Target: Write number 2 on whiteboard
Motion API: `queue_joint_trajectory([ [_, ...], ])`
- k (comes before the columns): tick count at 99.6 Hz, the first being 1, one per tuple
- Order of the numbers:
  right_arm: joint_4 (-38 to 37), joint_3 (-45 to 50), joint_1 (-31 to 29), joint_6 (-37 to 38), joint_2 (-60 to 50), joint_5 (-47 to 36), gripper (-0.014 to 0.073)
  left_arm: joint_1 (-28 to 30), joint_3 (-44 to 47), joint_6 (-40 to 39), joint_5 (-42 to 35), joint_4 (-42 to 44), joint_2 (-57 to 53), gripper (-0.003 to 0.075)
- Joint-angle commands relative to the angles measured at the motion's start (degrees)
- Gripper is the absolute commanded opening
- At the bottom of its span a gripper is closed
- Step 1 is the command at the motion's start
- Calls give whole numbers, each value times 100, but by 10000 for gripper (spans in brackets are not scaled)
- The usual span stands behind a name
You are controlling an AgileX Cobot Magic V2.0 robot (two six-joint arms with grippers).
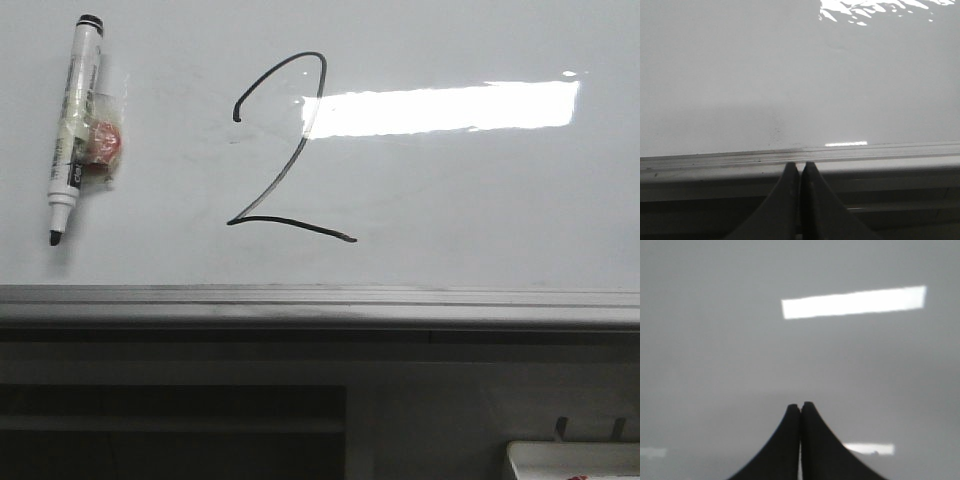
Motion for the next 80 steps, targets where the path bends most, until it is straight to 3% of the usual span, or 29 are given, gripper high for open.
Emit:
queue_joint_trajectory([
  [1,-148,110,-364,-4,-7,-314,-60,16,61,-64,-371,5,-142,-20],
  [19,-8,911,-585,-4,-462,-119,-60,16,61,-64,-371,5,-142,-20],
  [28,41,884,-585,-4,-451,836,-60,16,61,-64,-385,-26,-142,-20],
  [80,41,884,-585,-4,-451,812,-60,16,61,-64,-421,-26,-142,-20],
])
